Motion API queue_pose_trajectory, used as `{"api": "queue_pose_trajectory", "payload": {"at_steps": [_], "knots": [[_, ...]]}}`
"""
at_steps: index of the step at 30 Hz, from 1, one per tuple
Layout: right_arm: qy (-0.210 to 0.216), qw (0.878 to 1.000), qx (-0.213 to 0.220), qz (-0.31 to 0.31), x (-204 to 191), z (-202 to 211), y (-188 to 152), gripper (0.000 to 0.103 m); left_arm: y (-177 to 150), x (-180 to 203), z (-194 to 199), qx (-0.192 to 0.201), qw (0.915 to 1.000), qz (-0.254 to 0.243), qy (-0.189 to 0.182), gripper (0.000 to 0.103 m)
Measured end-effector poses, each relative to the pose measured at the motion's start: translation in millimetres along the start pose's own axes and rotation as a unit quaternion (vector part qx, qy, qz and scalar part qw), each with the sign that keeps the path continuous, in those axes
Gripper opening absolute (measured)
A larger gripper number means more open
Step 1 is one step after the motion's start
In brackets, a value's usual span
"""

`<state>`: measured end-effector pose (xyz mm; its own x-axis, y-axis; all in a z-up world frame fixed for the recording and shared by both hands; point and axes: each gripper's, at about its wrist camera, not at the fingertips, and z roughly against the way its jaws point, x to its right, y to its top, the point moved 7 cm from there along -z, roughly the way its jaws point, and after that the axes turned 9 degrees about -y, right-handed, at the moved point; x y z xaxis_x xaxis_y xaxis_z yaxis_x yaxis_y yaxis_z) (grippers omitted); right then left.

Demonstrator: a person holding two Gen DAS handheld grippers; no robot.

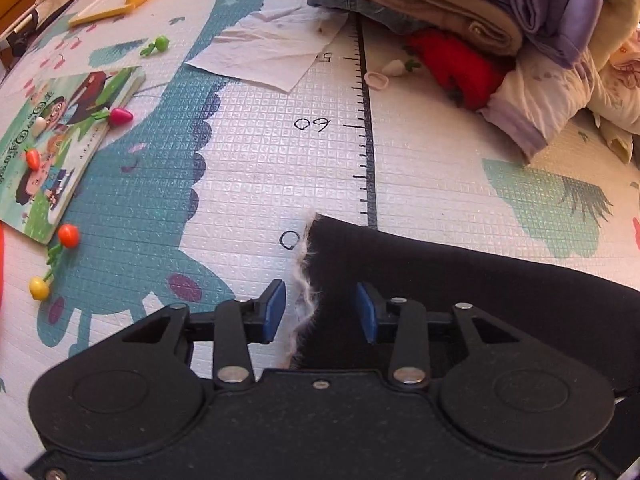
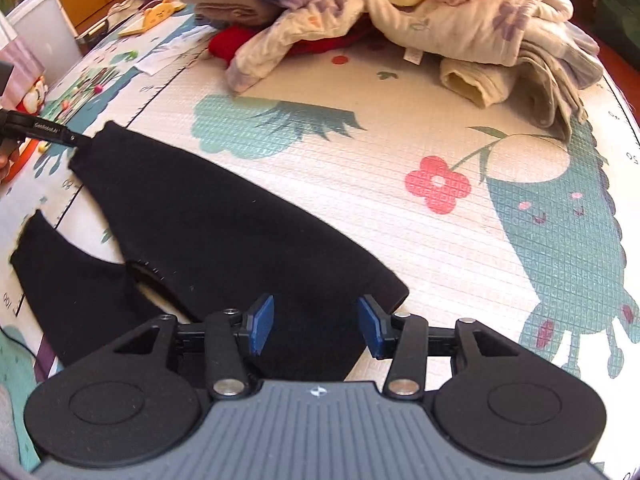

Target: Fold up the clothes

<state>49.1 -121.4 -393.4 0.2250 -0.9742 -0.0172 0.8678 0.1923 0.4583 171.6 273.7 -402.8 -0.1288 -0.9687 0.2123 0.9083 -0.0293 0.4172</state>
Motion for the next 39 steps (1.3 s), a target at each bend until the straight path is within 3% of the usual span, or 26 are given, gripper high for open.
{"api": "queue_pose_trajectory", "payload": {"at_steps": [2,3,4,5,9,14,15,17,18,19,24,30,32,35,39], "knots": [[-0.001,1.0,-0.005,-0.021,7.1,-7.0,2.3,0.052,2.3,2.2,-8.2,-0.008,0.9999,0.006,-0.014,0.038],[0.0,1.0,-0.007,-0.027,8.5,-9.9,1.8,0.053,3.3,5.4,-10.9,-0.009,0.9999,-0.011,-0.003,0.035],[0.001,1.0,-0.008,-0.028,8.1,-12.0,0.4,0.053,4.1,11.6,-12.8,-0.006,0.9995,-0.032,-0.002,0.016],[0.001,1.0,-0.01,-0.027,7.5,-13.9,-1.0,0.053,5.0,18.8,-13.8,-0.003,0.9987,-0.05,-0.003,0.005],[0.003,1.0,-0.009,-0.029,5.3,-17.3,-6.2,0.054,16.1,43.4,-12.8,0.014,0.9929,-0.118,0.005,0.003],[0.004,1.0,-0.002,-0.028,5.5,-13.0,-8.6,0.055,60.0,52.4,13.7,0.096,0.9886,-0.116,0.0,0.003],[0.004,1.0,-0.001,-0.027,5.9,-11.6,-9.9,0.055,63.6,51.9,13.8,0.098,0.9885,-0.115,0.008,0.005],[0.002,1.0,0.0,-0.022,6.6,-8.9,-13.0,0.055,61.8,50.9,2.7,0.066,0.9905,-0.117,0.029,0.014],[0.002,1.0,0.0,-0.018,6.5,-7.6,-15.0,0.055,57.4,50.6,-0.4,0.054,0.9904,-0.121,0.04,0.027],[0.001,1.0,0.001,-0.014,6.0,-6.0,-16.5,0.055,51.6,50.5,-0.2,0.05,0.9894,-0.129,0.046,0.032],[0.006,0.999,0.031,0.038,-5.7,9.8,-19.7,0.055,24.2,41.2,14.2,0.032,0.9862,-0.153,0.055,0.032],[0.042,0.988,0.05,0.138,-41.3,30.5,-25.9,0.054,-30.4,40.3,48.5,-0.009,0.9871,-0.157,-0.028,0.032],[0.057,0.981,0.05,0.178,-53.7,37.0,-33.5,0.054,-54.2,40.3,60.6,-0.019,0.9796,-0.198,-0.031,0.032],[0.072,0.964,0.048,0.251,-70.5,46.0,-52.0,0.054,-90.6,39.5,75.8,-0.029,0.962,-0.27,-0.026,0.032],[0.082,0.937,0.043,0.337,-88.6,54.8,-82.1,0.054,-132.1,35.9,84.5,-0.043,0.9468,-0.318,-0.025,0.032]]}}
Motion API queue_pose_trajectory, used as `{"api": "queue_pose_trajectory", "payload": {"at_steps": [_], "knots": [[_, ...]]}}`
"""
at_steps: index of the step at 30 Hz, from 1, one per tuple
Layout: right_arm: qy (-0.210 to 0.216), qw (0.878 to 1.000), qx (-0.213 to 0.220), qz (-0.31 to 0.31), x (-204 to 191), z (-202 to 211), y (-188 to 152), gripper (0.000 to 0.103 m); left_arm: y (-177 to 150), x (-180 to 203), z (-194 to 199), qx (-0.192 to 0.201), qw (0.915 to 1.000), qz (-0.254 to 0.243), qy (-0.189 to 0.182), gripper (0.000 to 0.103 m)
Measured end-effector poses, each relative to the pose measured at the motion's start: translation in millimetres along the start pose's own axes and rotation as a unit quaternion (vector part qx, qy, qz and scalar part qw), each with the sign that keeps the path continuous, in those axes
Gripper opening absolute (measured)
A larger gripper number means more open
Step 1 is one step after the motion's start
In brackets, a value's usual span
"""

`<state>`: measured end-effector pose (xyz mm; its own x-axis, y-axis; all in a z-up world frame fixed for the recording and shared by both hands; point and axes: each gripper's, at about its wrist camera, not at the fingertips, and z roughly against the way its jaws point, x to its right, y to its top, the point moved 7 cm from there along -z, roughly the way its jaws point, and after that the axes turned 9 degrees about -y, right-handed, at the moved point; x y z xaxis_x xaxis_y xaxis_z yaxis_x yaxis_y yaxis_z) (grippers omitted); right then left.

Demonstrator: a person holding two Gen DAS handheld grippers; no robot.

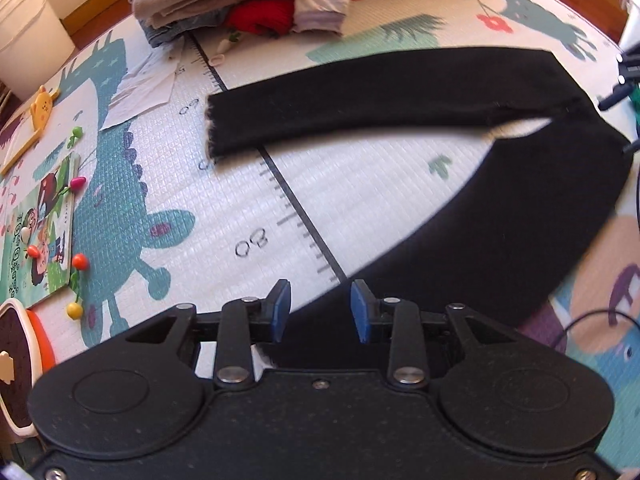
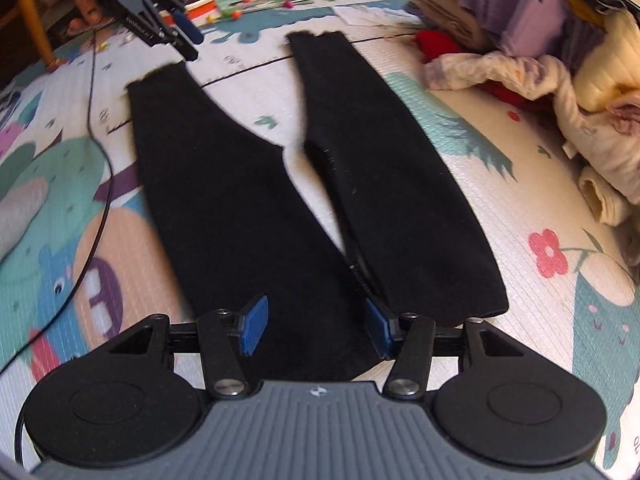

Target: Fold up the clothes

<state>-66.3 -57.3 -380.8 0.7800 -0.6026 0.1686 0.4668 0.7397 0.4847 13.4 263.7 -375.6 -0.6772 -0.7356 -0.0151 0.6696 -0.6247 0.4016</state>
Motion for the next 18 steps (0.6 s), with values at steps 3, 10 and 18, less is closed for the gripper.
{"api": "queue_pose_trajectory", "payload": {"at_steps": [3,10,18], "knots": [[0.002,0.998,0.0,0.063,-22.4,5.0,-9.1,0.054,-18.8,19.0,6.1,-0.003,0.9982,-0.06,0.003,0.032],[-0.02,0.984,-0.016,0.175,-52.6,6.9,-25.8,0.052,-69.0,32.3,11.1,-0.03,0.9846,-0.169,0.032,0.033],[-0.05,0.973,-0.031,0.223,-60.4,-0.8,-35.3,0.043,-104.3,34.4,5.5,-0.052,0.9595,-0.269,0.067,0.033]]}}
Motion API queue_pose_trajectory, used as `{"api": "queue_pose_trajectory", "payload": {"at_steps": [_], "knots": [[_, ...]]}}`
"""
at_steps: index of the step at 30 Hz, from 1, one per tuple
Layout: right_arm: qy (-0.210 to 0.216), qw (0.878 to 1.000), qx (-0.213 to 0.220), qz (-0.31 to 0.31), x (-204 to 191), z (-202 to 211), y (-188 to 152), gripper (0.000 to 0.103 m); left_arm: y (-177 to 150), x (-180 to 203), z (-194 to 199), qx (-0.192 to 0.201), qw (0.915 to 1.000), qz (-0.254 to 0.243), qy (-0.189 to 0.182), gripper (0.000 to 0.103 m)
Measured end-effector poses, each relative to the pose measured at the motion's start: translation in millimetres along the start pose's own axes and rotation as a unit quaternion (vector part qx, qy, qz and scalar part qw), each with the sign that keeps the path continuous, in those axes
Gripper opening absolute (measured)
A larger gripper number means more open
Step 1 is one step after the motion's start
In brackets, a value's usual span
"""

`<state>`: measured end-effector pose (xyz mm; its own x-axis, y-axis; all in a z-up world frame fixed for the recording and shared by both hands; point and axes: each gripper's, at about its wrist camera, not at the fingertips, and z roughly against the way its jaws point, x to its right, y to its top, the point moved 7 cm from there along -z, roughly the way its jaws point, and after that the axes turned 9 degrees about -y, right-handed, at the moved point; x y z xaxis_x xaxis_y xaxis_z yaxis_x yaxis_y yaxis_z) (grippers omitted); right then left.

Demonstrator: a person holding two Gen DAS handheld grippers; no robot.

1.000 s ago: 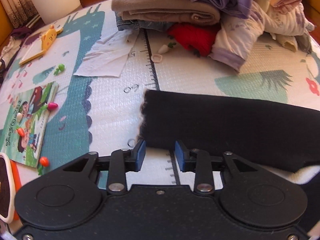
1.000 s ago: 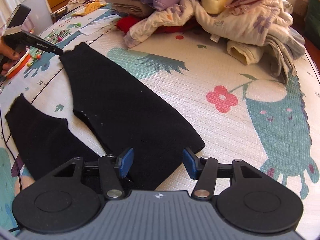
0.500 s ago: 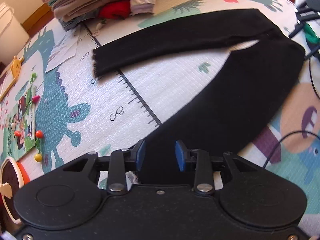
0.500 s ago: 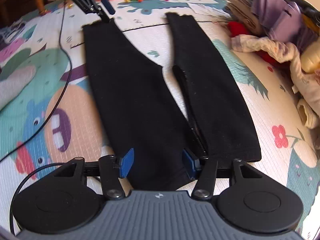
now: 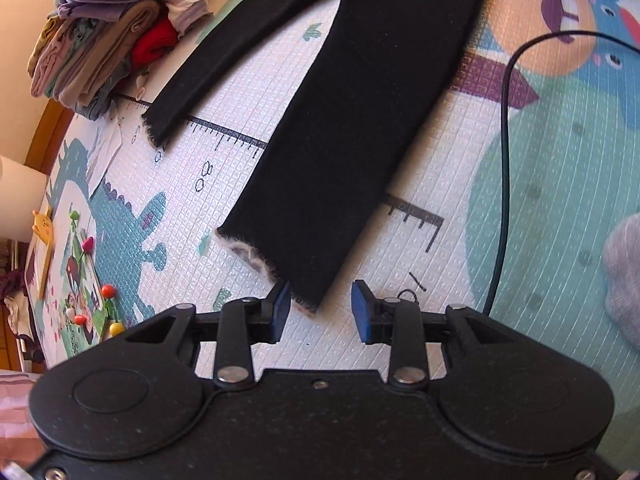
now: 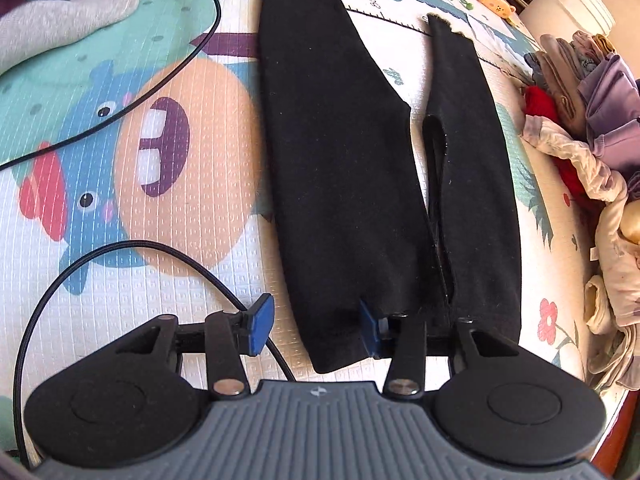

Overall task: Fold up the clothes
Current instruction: 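Grasp one cuff with the left gripper while the right gripper grasps the other cuff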

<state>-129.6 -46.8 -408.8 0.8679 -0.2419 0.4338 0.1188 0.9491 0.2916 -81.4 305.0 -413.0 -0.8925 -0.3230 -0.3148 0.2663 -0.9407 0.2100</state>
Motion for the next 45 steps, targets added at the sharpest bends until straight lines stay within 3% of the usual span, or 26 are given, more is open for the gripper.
{"api": "queue_pose_trajectory", "payload": {"at_steps": [8,9,11,17,19,23,26,36,45], "knots": [[-0.003,1.0,0.001,0.012,-1.9,-3.3,1.9,0.042,-0.5,5.3,-5.6,0.005,0.9959,-0.091,0.002,0.033],[0.0,1.0,0.001,0.009,-0.9,-3.1,2.3,0.041,-0.7,2.4,-5.3,0.005,0.9961,-0.088,-0.002,0.033],[-0.002,1.0,0.001,0.006,0.9,-2.9,3.6,0.023,0.2,-0.5,-5.9,0.002,0.9954,-0.096,0.0,0.032],[-0.005,1.0,0.002,0.0,1.3,-5.7,3.2,0.021,2.8,-7.2,-9.5,-0.01,0.9965,-0.075,-0.035,0.02],[-0.003,1.0,0.002,-0.002,2.1,-6.4,3.4,0.021,3.6,-10.1,-11.9,-0.02,0.9963,-0.07,-0.045,0.006],[0.013,1.0,-0.006,-0.022,7.1,-8.7,4.5,0.018,10.6,-13.1,-11.1,-0.028,0.9959,-0.072,-0.047,0.002],[0.029,0.999,-0.011,-0.037,10.2,-8.5,5.0,0.009,14.2,-20.2,-0.6,-0.018,0.9965,-0.068,-0.044,0.002],[0.036,0.992,0.028,-0.114,62.7,18.4,18.4,0.006,48.4,-99.4,37.7,0.031,0.9988,0.036,0.008,0.002],[0.021,0.972,0.021,-0.233,133.9,8.0,4.6,0.006,96.9,-176.7,40.3,0.069,0.9882,0.134,0.022,0.002]]}}
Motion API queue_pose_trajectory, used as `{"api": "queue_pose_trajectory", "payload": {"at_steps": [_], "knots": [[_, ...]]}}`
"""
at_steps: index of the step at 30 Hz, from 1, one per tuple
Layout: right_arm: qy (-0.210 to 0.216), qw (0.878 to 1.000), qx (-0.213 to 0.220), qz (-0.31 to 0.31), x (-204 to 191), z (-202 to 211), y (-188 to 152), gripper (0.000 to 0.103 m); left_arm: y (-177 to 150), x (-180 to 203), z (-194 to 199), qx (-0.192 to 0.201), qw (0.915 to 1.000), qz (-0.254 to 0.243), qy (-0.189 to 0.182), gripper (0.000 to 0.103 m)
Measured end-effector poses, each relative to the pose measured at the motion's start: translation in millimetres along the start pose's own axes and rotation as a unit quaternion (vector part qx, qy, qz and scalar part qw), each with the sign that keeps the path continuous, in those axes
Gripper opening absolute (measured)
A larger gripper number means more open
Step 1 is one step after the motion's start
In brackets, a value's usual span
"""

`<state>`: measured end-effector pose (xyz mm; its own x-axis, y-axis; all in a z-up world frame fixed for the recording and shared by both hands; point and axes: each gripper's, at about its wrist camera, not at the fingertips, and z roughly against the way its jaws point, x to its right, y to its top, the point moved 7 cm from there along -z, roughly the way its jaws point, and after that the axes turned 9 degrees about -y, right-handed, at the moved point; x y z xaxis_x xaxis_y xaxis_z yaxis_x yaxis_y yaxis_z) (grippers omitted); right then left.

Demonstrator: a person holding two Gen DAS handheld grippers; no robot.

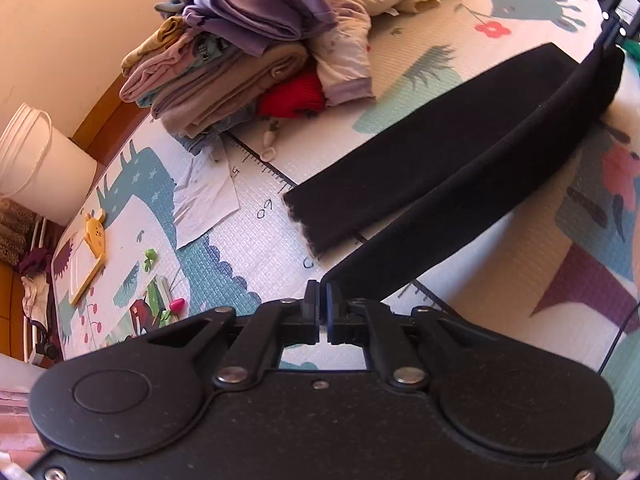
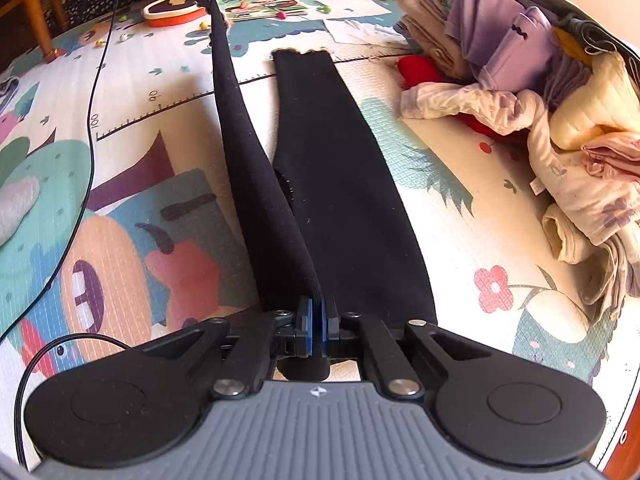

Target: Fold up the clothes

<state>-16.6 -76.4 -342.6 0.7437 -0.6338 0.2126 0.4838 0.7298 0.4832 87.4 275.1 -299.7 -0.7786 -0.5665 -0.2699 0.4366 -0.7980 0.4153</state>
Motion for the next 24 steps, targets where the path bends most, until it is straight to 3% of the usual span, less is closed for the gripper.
{"api": "queue_pose_trajectory", "payload": {"at_steps": [8,14,24], "knots": [[-0.003,0.996,-0.016,-0.082,51.0,-26.4,2.4,0.006,40.3,-32.1,-32.7,-0.017,0.9982,0.056,-0.015,0.002],[0.015,0.987,-0.029,-0.158,86.8,-41.8,1.4,0.006,59.1,-51.2,-60.6,-0.043,0.9922,0.111,-0.036,0.002],[0.013,0.97,-0.042,-0.24,121.3,-69.1,-8.9,0.006,88.2,-57.4,-104.6,-0.075,0.988,0.131,-0.033,0.002]]}}
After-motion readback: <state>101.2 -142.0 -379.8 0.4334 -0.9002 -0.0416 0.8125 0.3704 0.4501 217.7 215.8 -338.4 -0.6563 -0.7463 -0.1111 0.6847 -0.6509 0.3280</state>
